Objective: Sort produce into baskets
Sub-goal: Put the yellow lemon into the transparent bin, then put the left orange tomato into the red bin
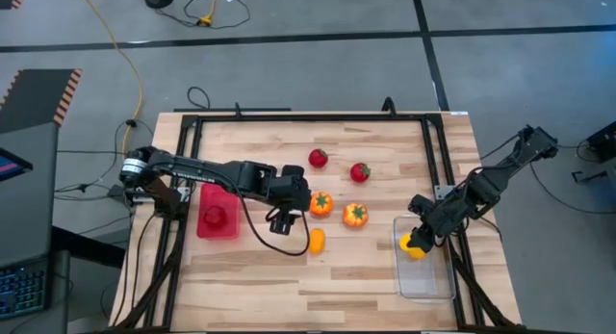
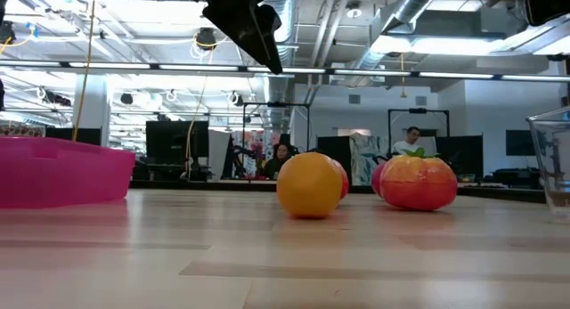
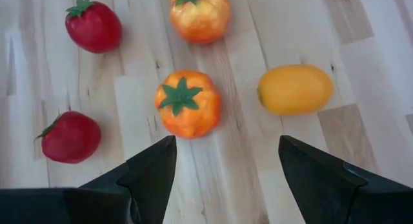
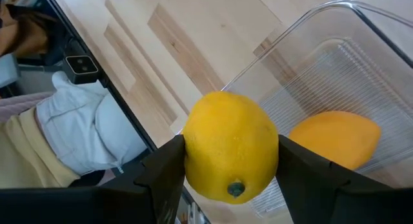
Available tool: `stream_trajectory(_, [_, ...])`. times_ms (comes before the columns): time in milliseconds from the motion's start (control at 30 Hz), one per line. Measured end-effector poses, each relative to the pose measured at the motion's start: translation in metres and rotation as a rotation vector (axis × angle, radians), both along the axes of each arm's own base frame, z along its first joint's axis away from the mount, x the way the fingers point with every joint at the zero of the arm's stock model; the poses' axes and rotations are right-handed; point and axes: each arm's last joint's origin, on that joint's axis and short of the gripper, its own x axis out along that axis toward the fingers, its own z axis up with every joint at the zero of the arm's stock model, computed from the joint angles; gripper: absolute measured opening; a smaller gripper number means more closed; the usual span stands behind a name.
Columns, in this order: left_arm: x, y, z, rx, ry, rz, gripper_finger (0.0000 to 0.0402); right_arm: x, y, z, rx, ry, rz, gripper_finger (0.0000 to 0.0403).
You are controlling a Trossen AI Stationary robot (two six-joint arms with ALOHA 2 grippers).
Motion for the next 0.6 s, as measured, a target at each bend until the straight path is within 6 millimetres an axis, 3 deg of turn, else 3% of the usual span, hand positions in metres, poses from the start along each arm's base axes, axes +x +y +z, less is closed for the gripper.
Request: stream_trajectory(600, [-0.0001,-0.0001,0.0001,-0.003,-0.001,0.004,0.0261,-0.0003,-0.0004,-0.0005,0.009,0.014,-0.025,0.0315])
